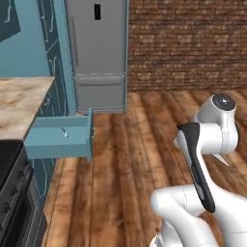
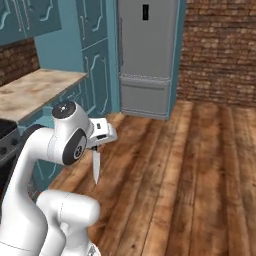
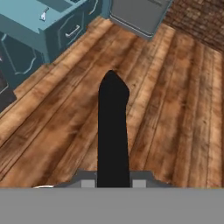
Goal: Pick up the metallic utensils from the counter and place them in the open drawer. Make sure not to pick up any wooden utensils.
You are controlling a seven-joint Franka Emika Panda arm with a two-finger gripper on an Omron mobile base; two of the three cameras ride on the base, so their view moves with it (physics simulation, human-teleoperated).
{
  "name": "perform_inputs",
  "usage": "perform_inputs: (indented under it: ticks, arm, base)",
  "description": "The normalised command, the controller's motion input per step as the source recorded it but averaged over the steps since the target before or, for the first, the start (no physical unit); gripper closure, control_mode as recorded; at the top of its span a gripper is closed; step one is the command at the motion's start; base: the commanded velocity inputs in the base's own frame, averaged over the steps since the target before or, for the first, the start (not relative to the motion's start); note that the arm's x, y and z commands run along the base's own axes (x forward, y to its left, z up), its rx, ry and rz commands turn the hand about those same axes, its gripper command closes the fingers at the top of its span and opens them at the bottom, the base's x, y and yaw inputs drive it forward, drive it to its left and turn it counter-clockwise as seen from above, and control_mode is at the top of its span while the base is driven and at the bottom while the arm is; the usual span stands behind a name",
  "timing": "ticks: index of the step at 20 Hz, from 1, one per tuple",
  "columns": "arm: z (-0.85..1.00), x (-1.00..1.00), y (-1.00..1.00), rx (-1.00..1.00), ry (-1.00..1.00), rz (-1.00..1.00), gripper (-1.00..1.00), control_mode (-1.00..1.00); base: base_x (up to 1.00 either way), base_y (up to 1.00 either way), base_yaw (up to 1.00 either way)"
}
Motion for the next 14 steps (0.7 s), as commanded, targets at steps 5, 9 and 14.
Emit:
perform_inputs:
  ticks: [5,9,14]
  arm:
    - [0.0,0.0,0.0,0.0,0.0,0.0,1.0,1.0]
    - [0.0,0.0,0.0,0.0,0.0,0.0,1.0,1.0]
    - [0.0,0.0,0.0,0.0,0.0,0.0,1.0,1.0]
  base:
    - [0.6,0.92,-0.04]
    - [0.51,0.8,-0.04]
    - [0.45,0.33,-0.05]
